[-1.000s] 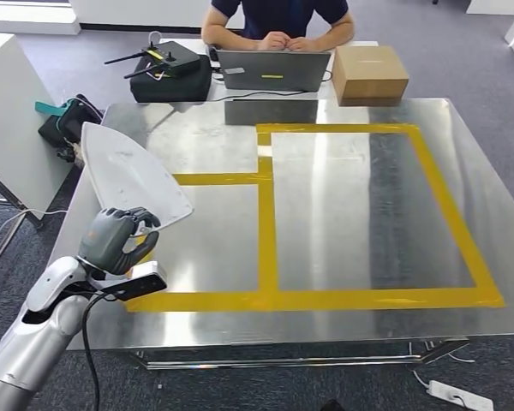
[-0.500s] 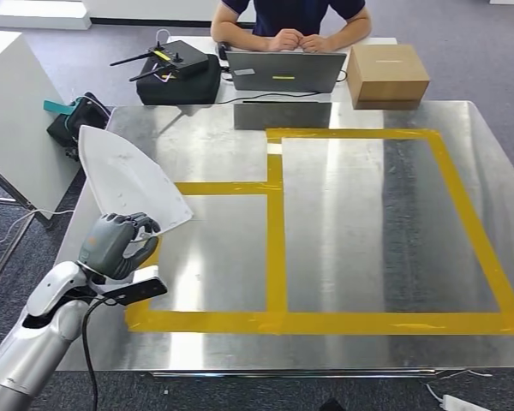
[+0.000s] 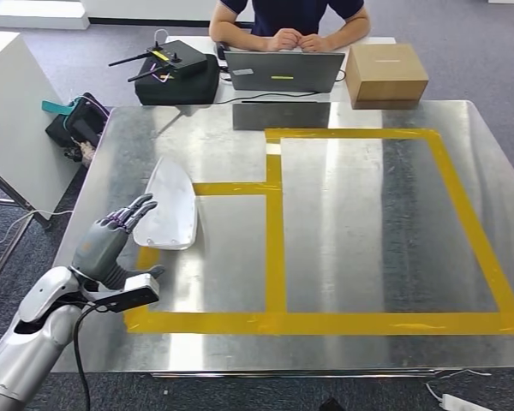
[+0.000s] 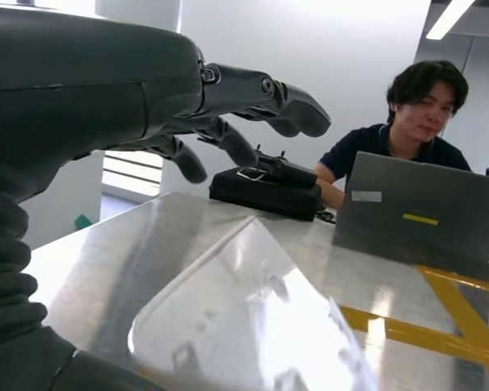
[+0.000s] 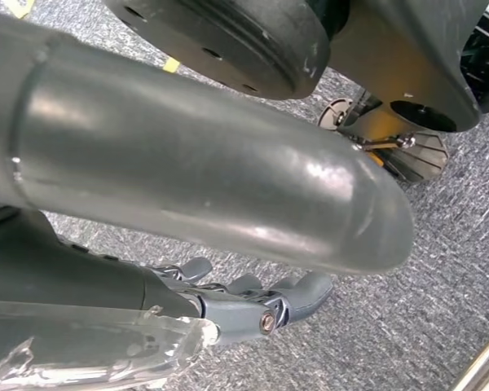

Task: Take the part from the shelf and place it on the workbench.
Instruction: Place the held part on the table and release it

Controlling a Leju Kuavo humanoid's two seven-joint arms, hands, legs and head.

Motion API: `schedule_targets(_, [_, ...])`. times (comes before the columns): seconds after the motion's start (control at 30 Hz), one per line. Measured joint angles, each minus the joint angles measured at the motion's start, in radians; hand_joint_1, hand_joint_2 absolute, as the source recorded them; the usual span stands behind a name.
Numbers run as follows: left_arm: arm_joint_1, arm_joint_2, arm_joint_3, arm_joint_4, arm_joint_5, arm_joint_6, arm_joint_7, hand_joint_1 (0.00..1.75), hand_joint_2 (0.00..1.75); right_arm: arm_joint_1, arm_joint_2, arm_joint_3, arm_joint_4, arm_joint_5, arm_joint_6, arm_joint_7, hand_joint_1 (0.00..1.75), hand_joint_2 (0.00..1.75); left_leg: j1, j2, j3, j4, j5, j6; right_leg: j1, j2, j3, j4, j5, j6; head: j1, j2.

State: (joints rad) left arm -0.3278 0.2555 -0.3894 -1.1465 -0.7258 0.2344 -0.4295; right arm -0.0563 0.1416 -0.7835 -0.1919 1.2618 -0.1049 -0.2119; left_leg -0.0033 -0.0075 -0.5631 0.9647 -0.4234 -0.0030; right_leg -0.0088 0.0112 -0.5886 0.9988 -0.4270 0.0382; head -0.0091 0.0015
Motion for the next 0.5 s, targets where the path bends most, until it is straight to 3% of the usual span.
schedule_targets(0.1, [0.002, 0.003, 0.003, -0.015, 0.005, 0.003, -0.003, 0.00, 0.00, -0.004, 0.002, 0.000, 0.000, 0.000, 0.000, 0.000, 0.00, 0.00, 0.005, 0.003, 0.013, -0.024, 0.010, 0.017, 0.001, -0.001, -0.006, 0.010, -0.009, 0.012, 0.001, 0.000])
schedule_targets(0.13, [0.003, 0.003, 0.004, -0.019, 0.006, 0.003, -0.003, 0.00, 0.00, -0.005, 0.002, 0.000, 0.000, -0.001, 0.000, 0.000, 0.00, 0.00, 0.010, 0.004, 0.019, -0.033, 0.014, 0.019, 0.001, -0.002, -0.023, 0.045, -0.030, 0.016, 0.003, 0.000])
schedule_targets(0.23, [0.010, 0.003, 0.004, -0.022, 0.007, 0.004, -0.005, 0.00, 0.00, -0.006, 0.002, 0.000, 0.000, -0.001, 0.000, 0.000, 0.00, 0.00, 0.015, 0.008, 0.025, -0.035, 0.016, 0.018, -0.005, -0.003, -0.117, 0.238, -0.115, 0.030, 0.008, 0.000])
schedule_targets(0.27, [0.013, 0.003, 0.004, -0.022, 0.007, 0.004, -0.006, 0.00, 0.00, -0.005, 0.002, 0.000, 0.000, -0.001, 0.000, 0.000, 0.00, 0.00, 0.017, 0.009, 0.025, -0.033, 0.015, 0.016, -0.008, -0.003, -0.138, 0.276, -0.122, 0.034, 0.008, 0.000])
schedule_targets(0.3, [0.016, 0.003, 0.004, -0.023, 0.009, 0.004, -0.008, 0.00, 0.00, -0.005, 0.002, 0.000, 0.000, -0.001, 0.000, 0.000, 0.00, 0.00, 0.020, 0.009, 0.025, -0.030, 0.014, 0.012, -0.010, -0.004, -0.140, 0.275, -0.107, 0.039, 0.008, 0.000])
schedule_targets(0.33, [0.019, 0.003, 0.004, -0.023, 0.010, 0.004, -0.008, 0.00, 0.00, -0.005, 0.002, 0.000, 0.000, -0.001, 0.000, 0.001, 0.00, 0.00, 0.024, 0.008, 0.026, -0.026, 0.010, 0.007, -0.013, -0.004, -0.121, 0.234, -0.075, 0.044, 0.008, 0.000])
schedule_targets(0.4, [0.023, 0.006, 0.009, -0.027, 0.015, 0.005, -0.009, 0.00, 0.00, -0.008, 0.003, 0.000, 0.000, -0.001, -0.001, 0.002, 0.00, 0.00, 0.031, 0.006, 0.024, -0.013, -0.001, -0.011, -0.019, -0.007, -0.051, 0.101, -0.014, 0.056, 0.011, 0.000])
schedule_targets(0.47, [0.028, 0.011, 0.019, -0.031, 0.020, 0.006, -0.010, 0.00, 0.00, -0.010, 0.006, 0.001, 0.001, -0.001, -0.002, 0.003, 0.00, 0.00, 0.030, 0.005, 0.017, 0.004, -0.009, -0.027, -0.021, -0.003, -0.016, 0.038, 0.001, 0.049, 0.015, 0.000])
schedule_targets(0.5, [0.030, 0.014, 0.024, -0.032, 0.022, 0.006, -0.010, 0.00, 0.00, -0.011, 0.007, 0.001, 0.001, -0.001, -0.002, 0.004, 0.00, 0.00, 0.028, 0.004, 0.013, 0.009, -0.009, -0.033, -0.019, 0.001, -0.017, 0.042, -0.003, 0.038, 0.016, 0.000])
